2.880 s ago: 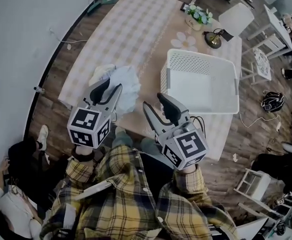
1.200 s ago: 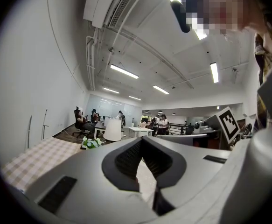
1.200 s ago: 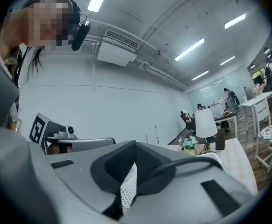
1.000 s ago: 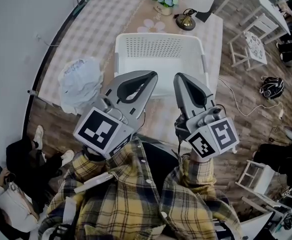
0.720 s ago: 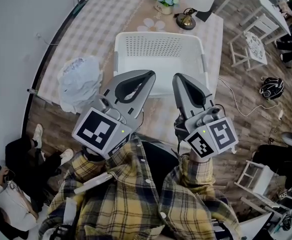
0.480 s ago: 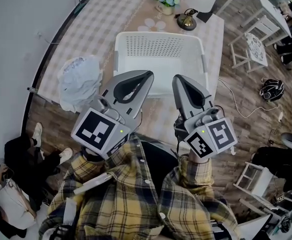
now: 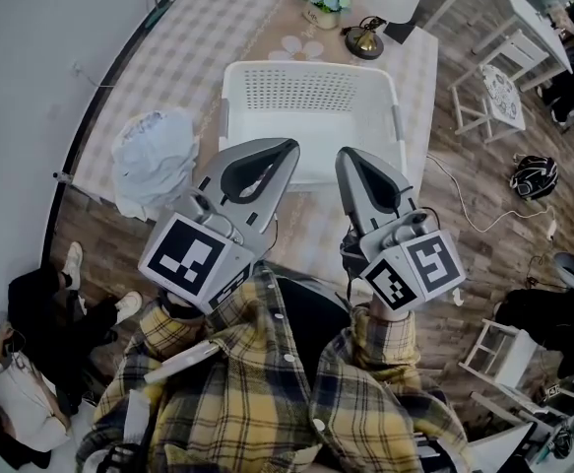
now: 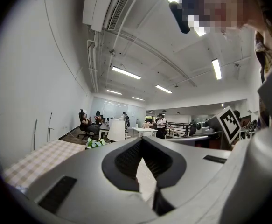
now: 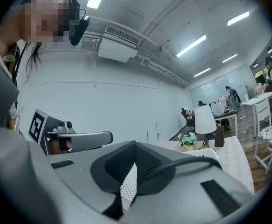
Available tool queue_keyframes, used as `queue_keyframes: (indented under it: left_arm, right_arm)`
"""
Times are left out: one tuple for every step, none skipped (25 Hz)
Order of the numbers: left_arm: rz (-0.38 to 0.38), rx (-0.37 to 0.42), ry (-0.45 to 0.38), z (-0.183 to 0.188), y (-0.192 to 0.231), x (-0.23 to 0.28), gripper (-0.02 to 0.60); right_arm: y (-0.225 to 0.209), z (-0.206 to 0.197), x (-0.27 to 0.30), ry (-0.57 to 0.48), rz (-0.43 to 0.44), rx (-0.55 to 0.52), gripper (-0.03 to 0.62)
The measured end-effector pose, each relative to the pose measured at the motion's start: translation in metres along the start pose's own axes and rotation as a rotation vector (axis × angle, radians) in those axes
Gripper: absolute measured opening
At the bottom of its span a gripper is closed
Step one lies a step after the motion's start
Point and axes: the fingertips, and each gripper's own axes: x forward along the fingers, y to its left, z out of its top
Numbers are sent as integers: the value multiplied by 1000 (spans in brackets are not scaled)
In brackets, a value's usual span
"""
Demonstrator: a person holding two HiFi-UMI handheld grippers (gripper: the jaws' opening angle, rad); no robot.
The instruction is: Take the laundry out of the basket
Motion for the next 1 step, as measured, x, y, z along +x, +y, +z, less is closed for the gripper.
queue_keyframes:
  left_arm:
    - [0, 1, 1, 2, -3, 1, 15]
  right_arm:
    - [-1, 2, -3, 0, 1, 0, -5]
